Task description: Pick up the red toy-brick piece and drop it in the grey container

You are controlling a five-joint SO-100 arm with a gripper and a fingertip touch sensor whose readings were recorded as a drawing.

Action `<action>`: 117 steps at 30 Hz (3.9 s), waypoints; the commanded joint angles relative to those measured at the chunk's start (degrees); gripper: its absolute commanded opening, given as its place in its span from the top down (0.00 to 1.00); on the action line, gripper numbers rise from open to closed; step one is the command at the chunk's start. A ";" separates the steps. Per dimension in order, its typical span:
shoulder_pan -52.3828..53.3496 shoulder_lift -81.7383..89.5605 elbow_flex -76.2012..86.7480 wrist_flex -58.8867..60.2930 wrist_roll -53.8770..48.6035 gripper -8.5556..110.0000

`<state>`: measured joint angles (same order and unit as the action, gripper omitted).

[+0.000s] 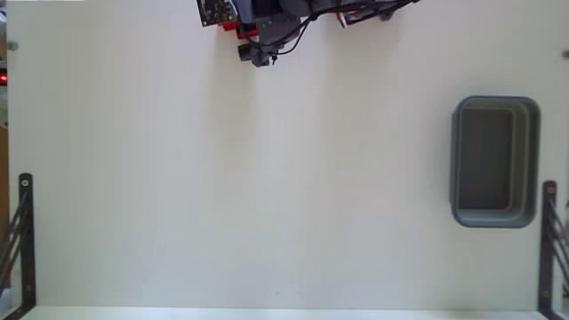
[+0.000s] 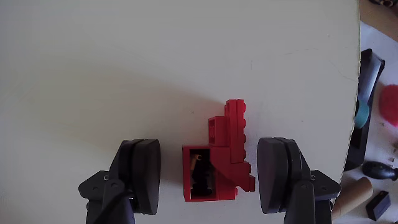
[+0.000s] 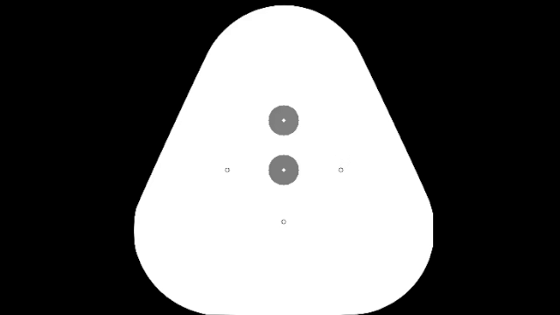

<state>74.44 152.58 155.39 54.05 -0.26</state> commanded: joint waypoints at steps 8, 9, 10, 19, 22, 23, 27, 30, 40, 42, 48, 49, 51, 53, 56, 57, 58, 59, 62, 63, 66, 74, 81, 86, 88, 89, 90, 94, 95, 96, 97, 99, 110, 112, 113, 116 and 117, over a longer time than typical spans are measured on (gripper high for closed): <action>1.40 1.62 -0.04 -0.81 0.26 0.16; 1.40 1.62 -0.04 -0.81 0.26 0.16; 1.40 1.62 -0.04 -0.81 0.26 0.16; 1.40 1.62 -0.04 -0.81 0.26 0.19; 1.40 1.62 -0.04 -0.81 0.26 0.19; 1.40 1.62 -0.04 -0.81 0.26 0.20; 1.40 1.62 -0.04 -0.81 0.26 0.21; 1.40 1.62 -0.04 -0.81 0.26 0.22; 1.40 1.62 -0.04 -0.81 0.26 0.24; 1.40 1.62 -0.04 -0.81 0.26 0.25; 1.40 1.62 -0.04 -0.81 0.26 0.26; 1.40 1.62 -0.04 -0.81 0.26 0.26; 1.40 1.62 -0.04 -0.81 0.26 0.27; 1.40 1.62 -0.04 -0.81 0.26 0.27; 1.40 1.62 -0.04 -0.81 0.26 0.28; 1.40 1.62 -0.04 -0.81 0.26 0.28; 1.40 1.62 -0.04 -0.81 0.26 0.28; 1.40 1.62 -0.04 -0.81 0.26 0.28; 1.40 1.62 -0.04 -0.81 0.26 0.29; 1.40 1.62 -0.04 -0.81 0.26 0.30; 1.40 1.62 -0.04 -0.81 0.26 0.30; 1.40 1.62 -0.04 -0.81 0.26 0.32; 1.40 1.62 -0.04 -0.81 0.26 0.34; 1.40 1.62 -0.04 -0.81 0.26 0.35; 1.40 1.62 -0.04 -0.81 0.26 0.36; 1.40 1.62 -0.04 -0.81 0.26 0.36; 1.40 1.62 -0.04 -0.81 0.26 0.36; 1.40 1.62 -0.04 -0.81 0.26 0.37; 1.40 1.62 -0.04 -0.81 0.26 0.37; 1.40 1.62 -0.04 -0.81 0.26 0.38; 1.40 1.62 -0.04 -0.81 0.26 0.38; 1.40 1.62 -0.04 -0.81 0.26 0.38; 1.40 1.62 -0.04 -0.81 0.26 0.41; 1.40 1.62 -0.04 -0.81 0.26 0.41; 1.40 1.62 -0.04 -0.81 0.26 0.42; 1.40 1.62 -0.04 -0.81 0.26 0.43; 1.40 1.62 -0.04 -0.81 0.26 0.43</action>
<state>74.44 152.58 155.39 54.05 -0.26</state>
